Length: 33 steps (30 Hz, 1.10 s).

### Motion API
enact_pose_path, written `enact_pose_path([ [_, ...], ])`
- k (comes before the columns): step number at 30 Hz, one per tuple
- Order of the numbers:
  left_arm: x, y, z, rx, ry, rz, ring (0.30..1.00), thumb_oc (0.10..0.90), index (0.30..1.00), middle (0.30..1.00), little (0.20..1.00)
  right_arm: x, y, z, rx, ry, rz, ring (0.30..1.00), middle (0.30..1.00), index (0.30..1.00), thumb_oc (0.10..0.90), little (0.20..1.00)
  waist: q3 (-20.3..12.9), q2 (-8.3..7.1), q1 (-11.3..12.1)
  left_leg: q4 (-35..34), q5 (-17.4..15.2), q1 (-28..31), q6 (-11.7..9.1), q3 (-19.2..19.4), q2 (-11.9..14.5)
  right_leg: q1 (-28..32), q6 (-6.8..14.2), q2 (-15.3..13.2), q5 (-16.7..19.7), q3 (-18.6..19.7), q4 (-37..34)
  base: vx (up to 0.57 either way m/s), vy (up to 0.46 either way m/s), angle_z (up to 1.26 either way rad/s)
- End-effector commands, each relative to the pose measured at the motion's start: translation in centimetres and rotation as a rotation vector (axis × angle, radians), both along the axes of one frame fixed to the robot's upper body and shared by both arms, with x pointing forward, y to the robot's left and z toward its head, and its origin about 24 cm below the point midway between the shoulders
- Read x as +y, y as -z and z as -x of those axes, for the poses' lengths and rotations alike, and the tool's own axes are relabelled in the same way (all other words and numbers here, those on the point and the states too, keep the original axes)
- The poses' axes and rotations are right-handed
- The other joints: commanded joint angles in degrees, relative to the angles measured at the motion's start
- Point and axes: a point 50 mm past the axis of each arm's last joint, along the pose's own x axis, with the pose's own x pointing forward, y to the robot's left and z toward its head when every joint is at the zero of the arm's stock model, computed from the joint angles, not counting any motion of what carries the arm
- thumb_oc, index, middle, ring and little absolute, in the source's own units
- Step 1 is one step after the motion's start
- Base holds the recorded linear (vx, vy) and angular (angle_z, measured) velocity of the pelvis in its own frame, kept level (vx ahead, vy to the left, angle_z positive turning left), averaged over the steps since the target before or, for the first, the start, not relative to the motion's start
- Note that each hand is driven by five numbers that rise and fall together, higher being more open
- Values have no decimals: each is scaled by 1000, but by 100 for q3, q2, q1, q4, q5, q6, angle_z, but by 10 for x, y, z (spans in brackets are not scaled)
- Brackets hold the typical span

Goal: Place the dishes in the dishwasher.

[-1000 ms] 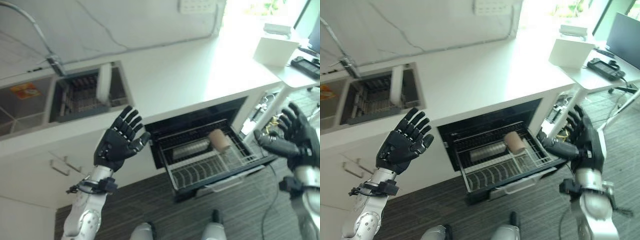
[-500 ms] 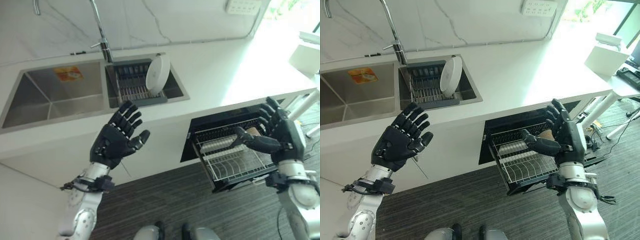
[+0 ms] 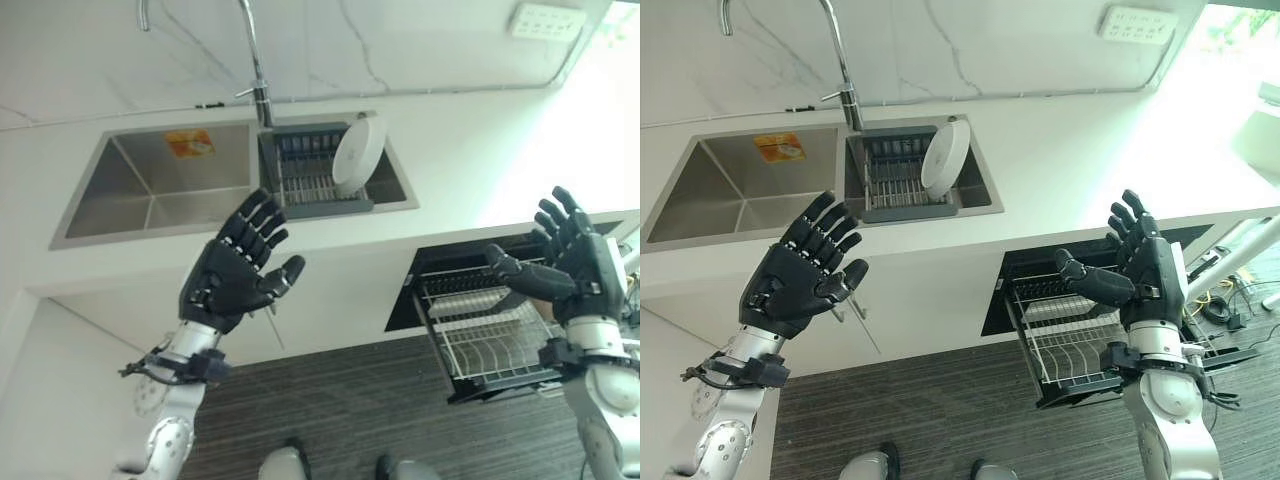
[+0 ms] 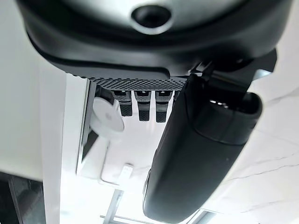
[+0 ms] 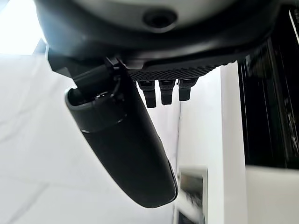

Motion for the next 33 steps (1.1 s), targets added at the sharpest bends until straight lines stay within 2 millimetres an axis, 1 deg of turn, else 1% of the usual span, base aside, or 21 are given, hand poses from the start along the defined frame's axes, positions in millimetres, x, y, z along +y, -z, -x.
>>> enact_pose_path([
  [1,-2,-53,6,-334,-23,-34,900,800,900,900,900,4,-58,1,-295,-87,74,900,900,900,800,900,-547,67,105,-348,597,131,33,378,-115,241,21,482,173,45,-32,186,220,-42],
  [3,0,-56,7,-352,-34,-50,900,800,900,900,900,9,-56,2,-300,-122,63,900,900,900,800,900,-629,51,140,-348,455,282,146,238,-305,295,163,309,213,40,-32,241,284,-26],
  [5,1,-59,8,-368,-31,-57,900,800,900,900,900,9,-55,5,-296,-132,64,900,900,900,800,900,-674,25,142,-348,402,388,222,221,-394,345,224,237,281,29,-32,189,212,-11],
  [8,0,-65,9,-409,-41,-102,900,800,900,900,900,11,-55,6,-309,-142,48,900,900,900,800,900,-716,-27,164,-348,327,520,375,139,-578,419,311,157,563,38,-32,155,175,3],
  [10,-2,-68,8,-425,-44,-120,900,800,900,900,900,14,-55,3,-324,-145,30,900,900,900,800,900,-733,-39,186,-348,266,614,494,61,-703,494,345,115,830,49,-32,157,195,8],
  [12,-4,-71,8,-439,-35,-135,900,800,900,900,900,18,-56,1,-341,-141,11,900,900,900,800,900,-755,-12,226,-348,186,730,624,-5,-811,647,371,95,1284,-41,-32,147,211,7],
  [14,-8,-73,8,-456,-10,-148,900,800,900,900,900,21,-58,1,-366,-137,1,900,900,900,800,900,-744,17,241,-348,120,833,741,-58,-907,586,396,104,1659,-34,530,97,180,15],
  [15,-11,-74,9,-473,-2,-166,900,800,900,900,900,24,-59,2,-380,-138,-6,900,900,900,800,900,-715,57,216,-348,76,942,793,-130,-945,316,401,168,1858,40,1151,97,153,21],
  [16,-13,-75,10,-484,-3,-176,900,800,900,900,900,26,-59,1,-388,-150,-10,900,900,900,800,900,-697,75,188,-348,39,1004,800,-159,-953,83,368,178,1885,61,1257,156,90,24],
  [17,-13,-76,10,-487,-6,-181,900,800,900,900,900,28,-60,2,-392,-167,-8,900,900,900,800,900,-694,73,173,-348,-9,1043,784,-170,-939,-95,295,122,1712,-48,942,179,-16,21],
  [18,-13,-77,10,-484,-5,-177,900,800,900,900,900,27,-61,2,-393,-173,-9,900,900,900,800,900,-705,63,170,-348,-24,1053,762,-157,-914,-80,266,83,1605,-129,650,223,-116,8],
  [19,-13,-78,9,-480,-3,-170,900,800,900,900,900,26,-62,2,-397,-199,-22,900,900,900,800,900,-709,33,149,-348,-70,1084,730,-159,-887,-87,251,4,1582,-165,205,208,-284,-2],
  [20,-14,-78,7,-480,2,-174,900,800,900,900,900,24,-65,2,-412,-234,-57,900,900,900,800,900,-652,-66,69,-348,-169,1164,664,-188,-895,-365,271,-173,1399,19,-32,191,-323,-10],
  [21,-15,-79,6,-480,5,-178,900,800,900,900,900,23,-66,2,-426,-239,-69,900,900,900,800,900,-646,-116,43,-348,-219,1192,637,-197,-910,-524,299,-245,1319,166,-32,196,-394,-15],
  [24,-23,-76,0,-460,25,-201,900,800,900,900,900,29,-68,1,-474,-267,-104,900,900,900,800,900,-626,-183,-83,-348,-422,1323,520,-327,-805,-935,480,-396,1546,765,-32,227,-421,31],
  [25,-25,-76,-2,-452,38,-201,900,800,900,900,900,33,-69,-1,-463,-266,-79,900,900,900,800,900,-622,-182,-86,-348,-470,1358,459,-355,-673,-955,537,-393,1440,775,-32,250,-497,49],
  [27,-24,-75,-2,-430,39,-199,900,800,900,900,900,32,-72,-3,-456,-267,-89,900,900,900,800,900,-674,-194,-49,-348,-446,1343,297,-264,-415,-882,628,-374,1193,584,-32,189,-448,64],
  [28,-24,-74,-3,-409,41,-177,900,800,900,900,900,31,-75,-6,-453,-276,-115,900,900,900,800,900,-721,-192,-24,-348,-392,1316,180,-197,-212,-832,650,-337,1092,486,-32,150,-420,50],
  [31,-25,-72,-5,-391,40,-153,900,800,900,900,900,31,-78,-10,-456,-267,-112,900,900,900,800,900,-744,-199,-29,-348,-209,1325,18,-15,195,-736,533,-177,977,345,-32,115,-375,6],
  [32,-26,-72,-5,-390,44,-149,900,800,900,900,900,30,-79,-10,-455,-264,-111,900,900,900,800,900,-738,-207,-33,-348,-156,1332,11,48,247,-715,501,-152,964,306,-32,64,-375,-4],
  [33,-27,-72,-6,-383,56,-128,900,800,900,900,900,28,-80,-11,-452,-246,-95,900,900,900,800,900,-705,-234,-27,-348,-27,1350,1,173,340,-655,402,-79,926,213,-32,61,-437,13],
])
